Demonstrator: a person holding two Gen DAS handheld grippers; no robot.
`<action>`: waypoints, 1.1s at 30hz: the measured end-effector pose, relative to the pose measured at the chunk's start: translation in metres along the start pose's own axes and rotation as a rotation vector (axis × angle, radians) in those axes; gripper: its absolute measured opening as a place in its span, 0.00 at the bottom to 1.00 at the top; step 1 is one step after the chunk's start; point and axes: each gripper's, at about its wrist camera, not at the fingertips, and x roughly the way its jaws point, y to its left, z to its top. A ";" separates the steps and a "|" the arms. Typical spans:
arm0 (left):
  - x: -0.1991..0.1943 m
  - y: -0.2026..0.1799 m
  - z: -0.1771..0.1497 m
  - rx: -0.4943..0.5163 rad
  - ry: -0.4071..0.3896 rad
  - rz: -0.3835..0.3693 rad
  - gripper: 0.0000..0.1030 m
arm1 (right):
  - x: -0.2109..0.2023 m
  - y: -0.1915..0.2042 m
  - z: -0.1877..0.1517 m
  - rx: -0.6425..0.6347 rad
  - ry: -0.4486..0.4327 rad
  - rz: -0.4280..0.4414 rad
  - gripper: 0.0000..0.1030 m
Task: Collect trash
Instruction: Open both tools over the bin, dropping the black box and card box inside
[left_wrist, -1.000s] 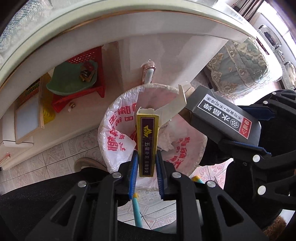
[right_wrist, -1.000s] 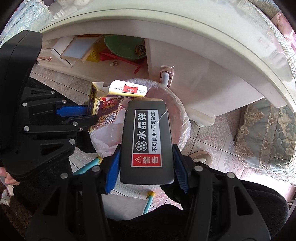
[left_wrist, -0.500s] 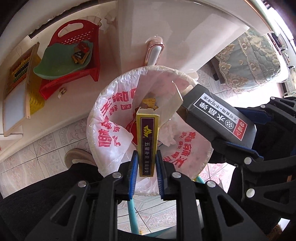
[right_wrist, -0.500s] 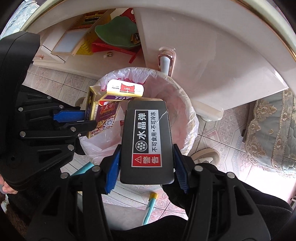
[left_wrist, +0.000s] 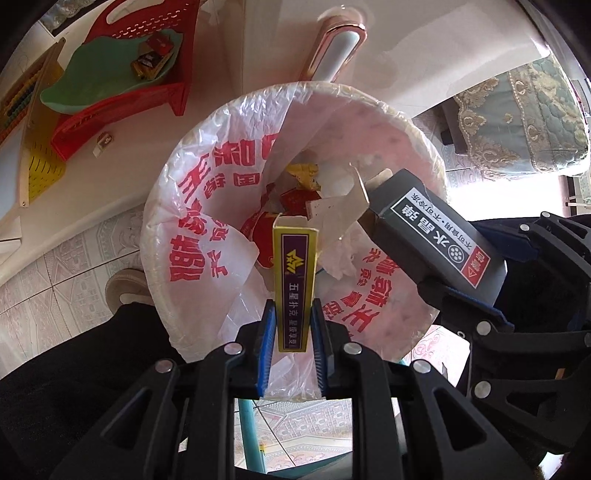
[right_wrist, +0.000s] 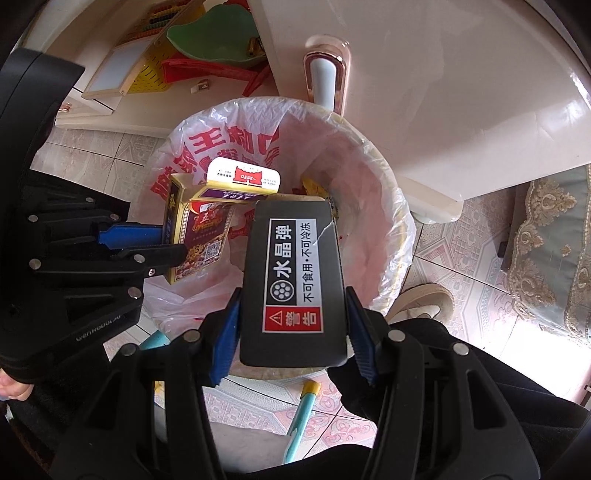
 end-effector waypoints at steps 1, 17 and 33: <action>0.002 0.000 0.000 -0.001 0.004 0.003 0.19 | 0.002 0.000 0.000 0.001 0.003 0.000 0.51; 0.021 -0.001 0.009 -0.027 0.049 0.050 0.23 | 0.019 -0.004 0.005 0.020 0.026 0.015 0.60; 0.020 0.006 0.007 -0.070 0.040 0.149 0.64 | 0.015 -0.015 0.005 0.066 0.016 0.014 0.66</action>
